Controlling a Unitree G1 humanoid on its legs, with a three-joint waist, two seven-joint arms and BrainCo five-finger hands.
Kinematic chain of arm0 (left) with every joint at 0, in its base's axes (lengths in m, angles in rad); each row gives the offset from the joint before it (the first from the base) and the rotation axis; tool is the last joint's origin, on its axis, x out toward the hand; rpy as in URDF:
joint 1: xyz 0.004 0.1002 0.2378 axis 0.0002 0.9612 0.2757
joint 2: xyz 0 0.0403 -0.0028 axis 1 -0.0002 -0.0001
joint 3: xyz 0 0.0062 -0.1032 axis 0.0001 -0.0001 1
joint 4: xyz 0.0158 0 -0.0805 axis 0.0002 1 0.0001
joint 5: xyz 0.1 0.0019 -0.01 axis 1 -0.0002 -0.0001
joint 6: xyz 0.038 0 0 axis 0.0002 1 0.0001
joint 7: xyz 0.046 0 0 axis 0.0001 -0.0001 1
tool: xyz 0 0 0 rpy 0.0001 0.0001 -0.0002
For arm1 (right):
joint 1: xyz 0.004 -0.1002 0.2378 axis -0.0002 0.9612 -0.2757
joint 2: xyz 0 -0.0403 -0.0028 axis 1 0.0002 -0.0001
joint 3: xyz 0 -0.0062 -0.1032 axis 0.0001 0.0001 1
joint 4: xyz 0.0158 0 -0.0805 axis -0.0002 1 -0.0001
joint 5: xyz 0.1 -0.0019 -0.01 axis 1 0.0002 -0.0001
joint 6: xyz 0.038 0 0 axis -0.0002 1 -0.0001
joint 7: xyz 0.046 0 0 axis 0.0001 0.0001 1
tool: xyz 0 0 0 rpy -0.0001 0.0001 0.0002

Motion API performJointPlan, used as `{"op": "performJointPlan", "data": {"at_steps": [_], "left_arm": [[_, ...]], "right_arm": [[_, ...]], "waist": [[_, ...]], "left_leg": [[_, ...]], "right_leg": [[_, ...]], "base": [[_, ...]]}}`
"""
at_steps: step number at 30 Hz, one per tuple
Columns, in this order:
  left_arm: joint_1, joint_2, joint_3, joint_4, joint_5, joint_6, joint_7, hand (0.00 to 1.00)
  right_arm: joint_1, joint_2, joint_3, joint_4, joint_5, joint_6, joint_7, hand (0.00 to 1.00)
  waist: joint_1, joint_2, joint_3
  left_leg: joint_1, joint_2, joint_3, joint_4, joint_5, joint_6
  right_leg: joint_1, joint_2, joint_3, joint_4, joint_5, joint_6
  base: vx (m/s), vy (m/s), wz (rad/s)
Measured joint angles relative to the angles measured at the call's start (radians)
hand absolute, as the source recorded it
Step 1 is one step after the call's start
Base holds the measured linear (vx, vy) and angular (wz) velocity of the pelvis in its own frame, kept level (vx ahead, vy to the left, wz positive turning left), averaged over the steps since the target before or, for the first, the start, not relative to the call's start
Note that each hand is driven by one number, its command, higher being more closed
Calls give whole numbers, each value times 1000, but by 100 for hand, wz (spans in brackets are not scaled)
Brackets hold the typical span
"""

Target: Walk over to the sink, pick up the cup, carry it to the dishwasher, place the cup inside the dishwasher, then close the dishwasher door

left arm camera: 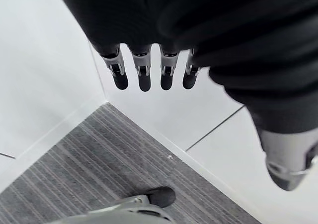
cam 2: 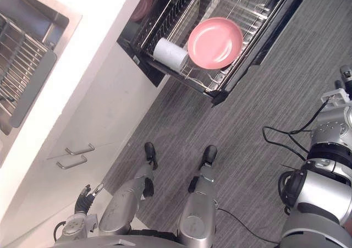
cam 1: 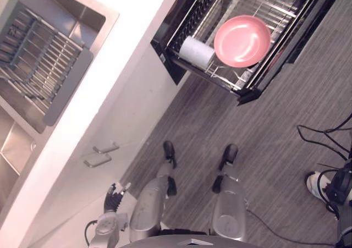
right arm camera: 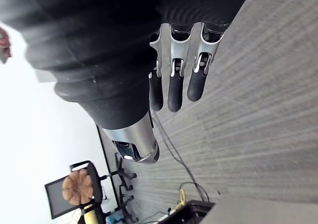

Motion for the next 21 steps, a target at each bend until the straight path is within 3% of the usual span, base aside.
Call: {"op": "performJointPlan", "data": {"at_steps": [4,9,14,17,21], "left_arm": [[-25,0,-22,21,5,0,21,0],[-40,0,-63,6,3,-2,23,0],[-41,5,-93,-1,-11,-6,20,0],[-40,14,-136,-15,-39,-7,18,0],[-39,6,-180,-37,-44,-14,-10,0]], "right_arm": [[-75,9,50,11,20,11,30,100],[-194,18,139,-6,-149,31,30,100],[-237,3,206,1,-265,55,13,100],[-303,-30,274,59,-330,75,14,100],[-408,-54,388,127,-437,91,17,100]], "waist": [[24,14,0],[84,36,-14],[101,47,-22],[103,69,-37],[131,114,-72]], "left_leg": [[-60,-15,1,0,22,12],[-125,-44,4,1,29,4],[-137,-82,-22,7,38,13],[-136,-105,-70,7,40,16],[-136,-130,-177,6,42,13]], "right_leg": [[-59,-16,3,-3,26,9],[-144,-52,22,32,28,21],[-179,-101,23,109,0,38],[-178,-123,13,135,-15,45],[-168,-139,-17,163,-30,44]], "base": [[-5,8,4],[5,15,3],[31,42,18],[19,17,24],[-21,-9,21]]}}
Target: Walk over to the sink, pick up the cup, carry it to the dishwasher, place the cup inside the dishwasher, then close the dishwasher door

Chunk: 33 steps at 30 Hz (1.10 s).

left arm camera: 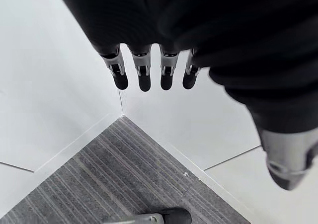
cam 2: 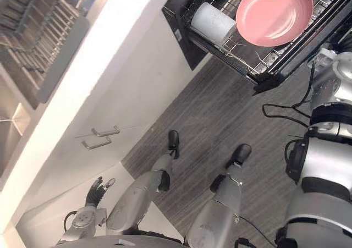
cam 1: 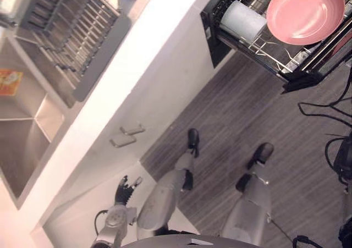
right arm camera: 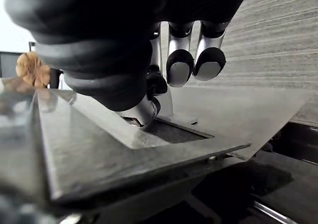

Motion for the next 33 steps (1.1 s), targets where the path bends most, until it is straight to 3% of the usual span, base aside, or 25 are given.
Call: {"op": "performJointPlan", "data": {"at_steps": [3,6,10,13,15,18,20,21,24,29,33], "left_arm": [[9,-6,-20,1,1,-17,-23,0],[53,-20,-22,3,6,-37,-40,0],[110,-33,-39,21,15,-44,-61,0],[116,-33,-44,30,15,-56,-68,0],[116,-34,-58,26,15,-77,-81,0],[120,-33,-58,10,14,-81,-89,0],[136,-33,-58,2,13,-83,-90,0],[145,-33,-58,2,13,-83,-100,0],[168,-33,-58,2,12,-81,-128,0],[173,-32,-57,2,3,-83,-160,0],[173,-32,-50,8,-21,-94,-175,0]], "right_arm": [[-36,1,76,13,-90,3,21,100],[-52,9,122,15,-146,2,31,100],[-90,10,165,32,-163,2,39,100],[-123,9,202,32,-201,2,37,100],[-175,4,249,55,-290,1,24,100],[-244,11,315,111,-399,1,-31,100],[-250,16,340,110,-467,-4,-47,100],[-273,20,369,110,-512,-4,-49,0],[-297,16,450,120,-596,-8,-40,0],[-298,12,506,119,-635,-13,14,0],[-216,26,440,95,-652,-17,33,0]], "waist": [[31,28,-22],[38,50,-40],[56,58,-46],[58,58,-46],[68,58,-47],[104,58,-47],[110,59,-47],[110,59,-47],[113,59,-47],[105,61,-49],[83,56,-45]], "left_leg": [[0,-5,-79,-5,-3,3],[1,-2,-102,-6,-28,-1],[11,-5,-105,-5,-4,-18],[14,-22,-137,1,19,1],[15,-35,-151,1,35,-3],[15,-38,-152,1,69,-41],[18,-38,-151,1,88,-43],[18,-37,-149,1,95,-44],[26,-24,-147,1,96,-44],[39,-7,-147,1,92,-48],[76,24,-146,0,24,-15]], "right_leg": [[3,0,-29,30,-19,6],[20,-16,-79,80,-63,3],[27,-49,-106,167,-130,6],[29,-83,-133,235,-184,13],[32,-105,-149,270,-216,14],[48,-108,-165,271,-235,9],[70,-106,-185,268,-248,2],[79,-100,-188,267,-255,3],[96,-86,-203,267,-265,-4],[106,-71,-204,270,-281,-18],[145,-45,-224,289,-289,-15]], "base": [[-55,-57,18],[-38,-99,47],[17,-76,34],[84,-84,44],[77,-91,36],[18,-94,23],[-11,-98,30],[-27,-90,21],[-42,-81,8],[-91,-67,-3],[-61,-47,-1]]}}
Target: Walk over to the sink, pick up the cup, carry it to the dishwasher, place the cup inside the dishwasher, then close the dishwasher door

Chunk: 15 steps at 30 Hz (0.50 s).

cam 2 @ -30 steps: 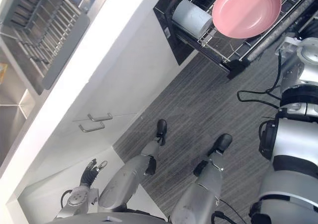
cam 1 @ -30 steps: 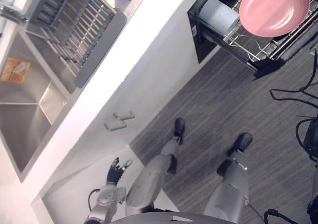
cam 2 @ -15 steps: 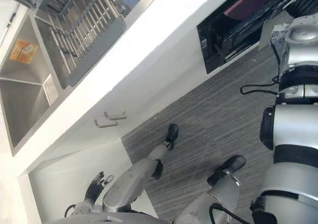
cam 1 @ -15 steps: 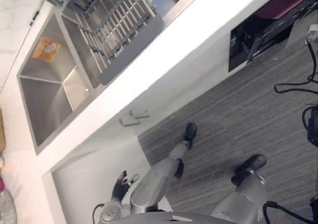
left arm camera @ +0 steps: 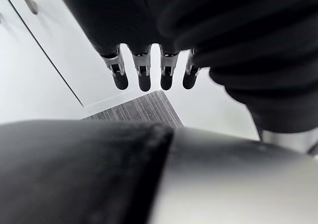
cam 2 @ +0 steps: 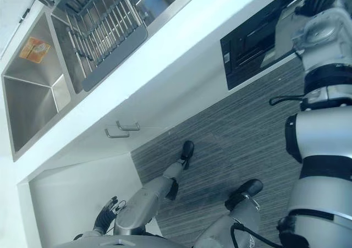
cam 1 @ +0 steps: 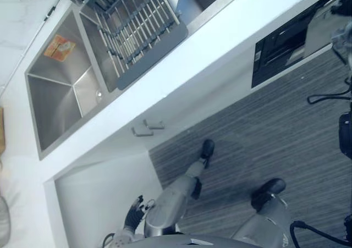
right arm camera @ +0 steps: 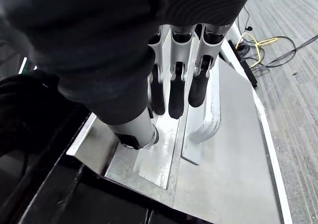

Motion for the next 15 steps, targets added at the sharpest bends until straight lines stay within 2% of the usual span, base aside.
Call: {"op": "performJointPlan", "data": {"at_steps": [2,5,7,8,9,10,11,12,13,15], "left_arm": [[0,0,26,1,0,-5,-6,0],[0,2,116,13,-20,-5,-19,0],[-2,9,172,32,-42,-6,-22,0],[-3,10,190,33,-46,-5,-21,0],[-7,14,227,32,-47,-5,-20,0],[-16,19,265,36,-48,-5,-17,0],[-23,25,277,41,-48,-4,-15,0],[-39,35,295,53,-48,-1,-14,0],[-44,37,309,53,-48,-1,-14,0],[-57,41,340,65,-47,-5,-12,0]], "right_arm": [[91,8,-83,-53,30,-9,24,0],[337,50,-274,-162,142,-58,68,0],[530,132,-415,-231,194,-87,88,0],[579,157,-448,-242,208,-100,88,0],[676,218,-517,-271,238,-122,87,0],[769,287,-569,-302,262,-131,84,0],[817,323,-588,-312,270,-144,83,0],[901,395,-617,-314,276,-159,78,0],[937,431,-628,-313,276,-162,75,0],[1080,570,-684,-285,309,-202,73,0]], "waist": [[-12,-22,18],[-38,-69,55],[-85,-119,92],[-99,-133,102],[-116,-155,118],[-135,-190,142],[-141,-206,145],[-153,-233,142],[-158,-246,141],[-161,-284,124]], "left_leg": [[15,4,4,0,-8,2],[46,15,12,-6,-16,2],[68,28,22,-6,-23,0],[73,32,23,-6,-24,0],[86,41,35,-6,-25,-1],[97,51,53,0,-24,-3],[99,56,53,0,-25,-4],[101,63,54,0,-27,-8],[107,66,55,0,-28,-11],[144,71,68,0,-36,-21]], "right_leg": [[14,2,-1,1,-1,0],[53,19,-2,-21,3,-1],[87,42,-6,-58,21,1],[98,50,-8,-67,27,1],[120,66,-11,-94,38,1],[146,86,-16,-129,54,0],[155,96,-19,-148,61,0],[173,114,-25,-182,75,0],[185,120,-25,-198,82,0],[240,146,-23,-260,108,5]], "base": [[-56,-40,3],[-65,-69,-8],[-29,-77,-12],[2,-75,-14],[2,-73,-10],[3,-73,-10],[-7,-71,-3],[-4,-58,0],[-13,-67,-1],[-38,-58,-8]]}}
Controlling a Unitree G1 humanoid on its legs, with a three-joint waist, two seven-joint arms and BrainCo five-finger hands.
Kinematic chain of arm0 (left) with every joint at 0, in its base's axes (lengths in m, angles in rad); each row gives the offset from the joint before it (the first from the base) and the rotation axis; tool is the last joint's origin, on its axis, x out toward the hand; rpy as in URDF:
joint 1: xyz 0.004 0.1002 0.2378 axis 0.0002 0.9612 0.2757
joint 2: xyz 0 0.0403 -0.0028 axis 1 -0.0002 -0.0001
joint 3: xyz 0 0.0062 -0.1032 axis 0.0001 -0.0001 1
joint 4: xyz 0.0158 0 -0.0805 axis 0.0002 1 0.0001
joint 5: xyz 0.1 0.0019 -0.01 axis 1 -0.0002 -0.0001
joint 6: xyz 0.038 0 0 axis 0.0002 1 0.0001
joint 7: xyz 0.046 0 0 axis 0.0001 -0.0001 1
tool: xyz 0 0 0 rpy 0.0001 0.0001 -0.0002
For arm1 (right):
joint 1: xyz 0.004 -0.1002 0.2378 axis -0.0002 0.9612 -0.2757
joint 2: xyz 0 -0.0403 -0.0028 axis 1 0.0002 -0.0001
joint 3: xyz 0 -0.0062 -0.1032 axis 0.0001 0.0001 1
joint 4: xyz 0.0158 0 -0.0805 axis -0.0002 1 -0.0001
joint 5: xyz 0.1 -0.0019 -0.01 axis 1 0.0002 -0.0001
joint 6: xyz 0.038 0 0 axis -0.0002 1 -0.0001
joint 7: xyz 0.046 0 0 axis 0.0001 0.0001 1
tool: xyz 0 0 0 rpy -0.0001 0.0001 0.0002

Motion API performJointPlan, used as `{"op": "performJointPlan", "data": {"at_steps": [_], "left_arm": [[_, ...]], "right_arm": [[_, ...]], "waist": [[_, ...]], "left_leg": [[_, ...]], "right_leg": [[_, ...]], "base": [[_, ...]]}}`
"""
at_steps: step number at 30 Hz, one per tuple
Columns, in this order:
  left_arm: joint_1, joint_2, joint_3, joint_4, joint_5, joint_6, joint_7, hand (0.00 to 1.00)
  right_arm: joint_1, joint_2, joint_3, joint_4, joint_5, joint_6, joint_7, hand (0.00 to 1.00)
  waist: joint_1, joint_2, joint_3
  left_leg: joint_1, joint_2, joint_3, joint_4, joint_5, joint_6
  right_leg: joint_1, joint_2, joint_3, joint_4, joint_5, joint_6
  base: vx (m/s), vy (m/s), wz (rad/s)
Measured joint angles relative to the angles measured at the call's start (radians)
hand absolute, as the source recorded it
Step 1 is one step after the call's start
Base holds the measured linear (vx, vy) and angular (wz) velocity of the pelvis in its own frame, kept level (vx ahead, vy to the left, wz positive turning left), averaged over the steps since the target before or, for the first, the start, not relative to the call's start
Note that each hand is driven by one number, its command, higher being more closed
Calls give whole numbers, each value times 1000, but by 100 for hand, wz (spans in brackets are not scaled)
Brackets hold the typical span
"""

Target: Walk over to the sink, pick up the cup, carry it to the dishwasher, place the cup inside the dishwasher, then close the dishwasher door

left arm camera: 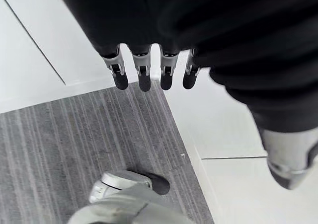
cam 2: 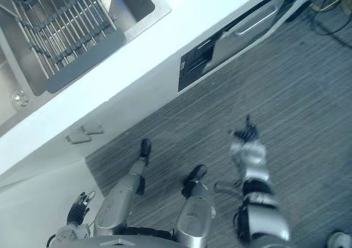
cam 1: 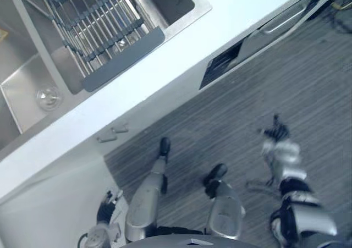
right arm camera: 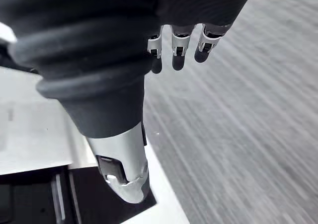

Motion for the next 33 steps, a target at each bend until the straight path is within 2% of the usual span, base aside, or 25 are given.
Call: {"op": "performJointPlan", "data": {"at_steps": [1,2,3,4,5,6,7,11,12,13,14,15,16,17,19,21,22,25,26,27,28,29,33], "left_arm": [[0,0,10,9,0,-2,1,0],[0,2,18,34,2,-15,9,0],[0,-3,39,56,3,-23,20,0],[0,-6,52,65,3,-24,22,0],[-1,-12,89,99,3,-33,20,0],[-3,-14,98,107,3,-37,18,0],[-4,-14,107,112,3,-41,16,0],[-17,-16,134,144,3,-52,2,0],[-15,-5,147,145,3,-51,0,0],[-7,-4,160,141,3,-50,1,0],[-4,-10,162,141,4,-50,2,0],[-6,-20,162,146,4,-49,3,0],[-8,-40,155,143,5,-49,4,0],[-14,-49,149,144,11,-48,6,0],[-22,-45,161,146,22,-45,19,0],[-28,-43,172,157,44,-42,20,0],[-31,-51,195,161,62,-38,20,0],[-24,-64,239,161,103,-26,19,0],[-23,-64,253,159,114,-23,18,0],[-23,-69,277,160,119,-21,19,0],[-19,-79,287,161,119,-20,20,0],[-11,-92,291,162,119,-20,19,0],[-29,-141,288,166,118,-24,18,0]], "right_arm": [[28,33,-11,16,8,-13,2,0],[86,87,-28,53,42,-52,25,0],[143,132,-35,85,67,-87,41,0],[166,154,-36,104,74,-98,49,0],[237,212,-38,159,84,-131,85,0],[252,230,-43,173,84,-141,99,0],[267,246,-47,186,84,-144,110,0],[346,312,-77,220,83,-122,181,0],[356,322,-79,220,77,-109,192,0],[372,331,-85,221,71,-104,199,0],[376,322,-88,220,69,-100,201,0],[363,311,-95,218,67,-92,204,0],[362,307,-94,216,66,-91,214,0],[351,317,-94,209,72,-94,217,0],[359,345,-93,197,76,-114,220,0],[381,358,-93,183,85,-131,218,0],[394,365,-91,178,85,-139,218,0],[418,373,-77,158,85,-141,218,0],[436,389,-76,146,85,-141,217,0],[454,397,-75,145,83,-137,218,0],[450,398,-74,141,83,-135,219,0],[441,398,-74,136,82,-136,220,0],[419,387,-73,139,79,-135,243,0]], "waist": [[0,-8,-9],[1,-18,-37],[3,-26,-71],[4,-32,-86],[2,-55,-144],[1,-63,-152],[1,-71,-158],[-1,-147,-210],[5,-181,-227],[16,-202,-257],[13,-200,-263],[5,-189,-270],[8,-141,-280],[6,-128,-274],[1,-142,-280],[1,-151,-283],[1,-152,-288],[-17,-155,-314],[-20,-172,-340],[-11,-187,-369],[-3,-184,-383],[4,-169,-396],[5,-138,-411]], "left_leg": [[10,2,6,0,-4,-4],[24,5,10,-4,-13,-10],[34,10,15,-6,-29,2],[41,10,19,-6,-32,5],[52,10,41,-7,-44,20],[65,10,45,-7,-48,24],[79,9,49,-7,-51,27],[163,-14,99,-7,-76,50],[186,-32,123,-5,-92,63],[204,-53,150,1,-125,72],[214,-52,138,-2,-121,74],[218,-51,118,16,-128,86],[240,-23,92,38,-140,99],[246,0,49,64,-161,114],[264,3,-35,67,-170,126],[295,-11,-92,55,-179,125],[313,-28,-117,47,-185,131],[319,-47,-122,45,-209,135],[320,-56,-89,38,-214,130],[326,-68,-71,33,-212,119],[329,-64,-66,34,-213,117],[330,-58,-62,34,-220,108],[336,-44,-40,18,-230,93]], "right_leg": [[16,7,0,-16,6,1],[40,19,-1,-49,16,3],[57,30,-2,-70,17,0],[65,33,-2,-77,15,3],[78,34,-1,-86,11,7],[92,34,-1,-88,8,9],[107,33,-1,-88,4,11],[192,1,6,-55,-48,46],[210,-31,6,-40,-58,88],[231,-66,4,8,-50,133],[226,-79,30,64,-35,114],[195,-91,95,164,13,62],[138,-67,208,279,108,16],[105,-18,291,349,70,31],[93,95,354,304,-73,11],[90,163,399,218,-120,-5],[75,184,452,173,-122,-4],[63,202,538,87,-81,-39],[68,193,536,34,0,-44],[78,174,531,5,28,-49],[94,179,536,-21,26,-48],[116,189,534,-65,25,-50],[148,204,535,-137,26,-51]], "base": [[-62,-38,-9],[-80,-32,-8],[-91,-38,-7],[-86,-32,-7],[0,0,0],[0,0,0],[13,-26,10],[41,-10,27],[129,43,26],[154,43,30],[129,28,49],[125,73,61],[187,121,82],[185,106,80],[134,-3,103],[161,-52,104],[160,-83,89],[97,-86,87],[209,-161,81],[270,-188,52],[300,-189,1],[230,-134,-9],[135,-100,-4]]}}
